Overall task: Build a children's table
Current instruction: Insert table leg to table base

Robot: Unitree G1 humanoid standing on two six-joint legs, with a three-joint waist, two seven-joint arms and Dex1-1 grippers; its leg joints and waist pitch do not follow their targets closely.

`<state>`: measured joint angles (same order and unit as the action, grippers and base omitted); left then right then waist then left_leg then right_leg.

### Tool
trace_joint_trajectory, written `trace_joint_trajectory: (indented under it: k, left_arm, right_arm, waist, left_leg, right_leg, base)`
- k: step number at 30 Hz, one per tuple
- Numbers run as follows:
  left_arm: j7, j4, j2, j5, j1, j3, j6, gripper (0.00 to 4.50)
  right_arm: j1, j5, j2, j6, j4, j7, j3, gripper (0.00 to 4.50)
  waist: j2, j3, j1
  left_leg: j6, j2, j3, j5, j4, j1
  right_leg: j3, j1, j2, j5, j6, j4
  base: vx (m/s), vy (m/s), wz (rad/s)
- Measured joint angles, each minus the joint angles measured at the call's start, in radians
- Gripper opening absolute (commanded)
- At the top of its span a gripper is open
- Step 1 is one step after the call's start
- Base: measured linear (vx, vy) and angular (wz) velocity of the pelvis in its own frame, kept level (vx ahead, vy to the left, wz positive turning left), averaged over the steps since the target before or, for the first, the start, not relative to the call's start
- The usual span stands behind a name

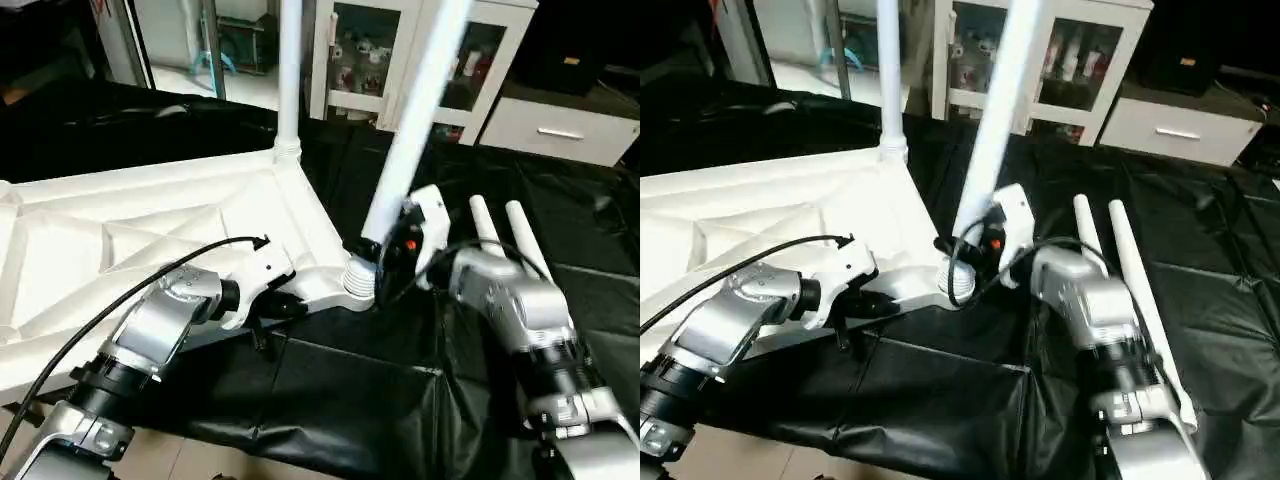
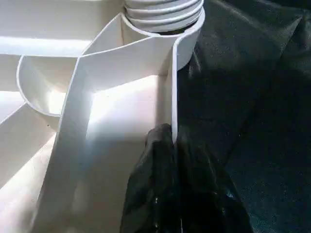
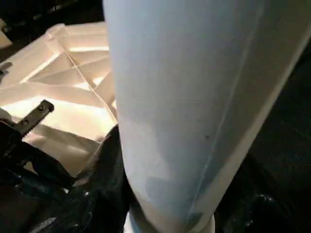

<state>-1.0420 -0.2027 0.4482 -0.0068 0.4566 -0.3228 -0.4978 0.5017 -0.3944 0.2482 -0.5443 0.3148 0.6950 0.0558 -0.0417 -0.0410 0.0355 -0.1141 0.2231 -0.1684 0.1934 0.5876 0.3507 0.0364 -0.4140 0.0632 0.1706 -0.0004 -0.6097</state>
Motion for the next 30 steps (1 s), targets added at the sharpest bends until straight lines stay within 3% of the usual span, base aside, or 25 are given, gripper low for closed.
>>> trace_joint_trajectory:
  k: [10, 16, 19, 25, 30]
  left_arm:
    - [0.000, -0.008, -0.007, -0.001, 0.001, 0.000, -0.001, 0.00]
    - [0.000, -0.018, -0.010, -0.003, 0.002, 0.001, 0.002, 0.00]
    - [0.000, -0.023, -0.010, -0.003, 0.002, 0.000, 0.002, 0.00]
    - [0.001, -0.029, -0.011, 0.000, 0.003, -0.004, 0.001, 0.00]
    - [0.000, -0.029, -0.012, 0.000, 0.003, -0.006, 0.001, 0.00]
  right_arm:
    - [-0.113, 0.007, -0.039, 0.116, -0.058, -0.045, -0.023, 1.86]
    - [-0.144, 0.048, -0.037, 0.186, -0.079, -0.055, 0.012, 1.86]
    - [-0.148, 0.096, -0.015, 0.216, -0.104, -0.053, 0.055, 1.86]
    - [-0.148, 0.158, 0.007, 0.240, -0.116, -0.043, 0.111, 1.86]
    - [-0.145, 0.166, 0.021, 0.238, -0.121, -0.032, 0.124, 1.86]
  waist:
    - [0.002, 0.004, -0.001]
    - [0.004, 0.008, 0.000]
    - [0.001, 0.012, -0.001]
    - [-0.005, 0.018, -0.003]
    - [-0.006, 0.020, -0.002]
  left_leg:
    - [0.000, 0.000, 0.000, 0.000, 0.000, -0.001]
    - [0.000, 0.000, 0.000, 0.000, -0.001, -0.001]
    - [0.000, 0.000, 0.000, 0.000, -0.002, -0.001]
    - [0.000, 0.000, 0.000, 0.000, -0.001, -0.002]
    - [0.000, 0.000, 0.000, 0.000, -0.002, -0.002]
  right_leg:
    - [0.000, 0.001, 0.000, 0.001, 0.000, 0.000]
    - [0.000, 0.001, 0.000, 0.001, 0.001, 0.001]
    - [0.000, 0.001, 0.000, 0.003, 0.003, 0.001]
    - [0.000, 0.003, 0.000, 0.005, 0.007, 0.001]
    - [0.000, 0.003, 0.000, 0.006, 0.007, 0.001]
  base:
    - [0.000, 0.000, 0.00]
    - [0.000, 0.000, 0.00]
    - [0.000, 0.000, 0.00]
    - [0.000, 0.000, 0.00]
    - [0.000, 0.000, 0.00]
